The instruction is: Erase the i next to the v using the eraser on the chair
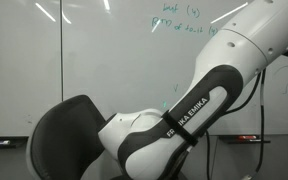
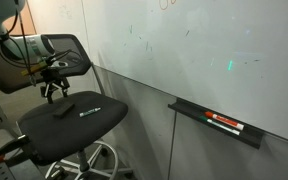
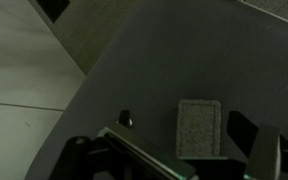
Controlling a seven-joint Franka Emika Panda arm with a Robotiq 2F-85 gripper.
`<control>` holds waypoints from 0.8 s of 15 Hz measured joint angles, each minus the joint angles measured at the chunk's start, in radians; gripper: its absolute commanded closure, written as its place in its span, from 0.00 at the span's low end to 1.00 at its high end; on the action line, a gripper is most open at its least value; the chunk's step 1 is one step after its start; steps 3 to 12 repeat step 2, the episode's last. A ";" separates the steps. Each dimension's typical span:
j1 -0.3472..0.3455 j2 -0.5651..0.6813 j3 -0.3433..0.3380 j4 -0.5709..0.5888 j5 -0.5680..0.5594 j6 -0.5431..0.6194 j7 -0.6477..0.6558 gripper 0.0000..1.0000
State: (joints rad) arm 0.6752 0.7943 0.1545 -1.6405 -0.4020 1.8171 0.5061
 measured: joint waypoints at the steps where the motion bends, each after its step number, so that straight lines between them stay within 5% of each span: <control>1: 0.000 0.000 0.000 0.000 0.000 -0.001 0.000 0.00; 12: 0.000 0.000 0.000 0.000 0.000 -0.001 0.000 0.00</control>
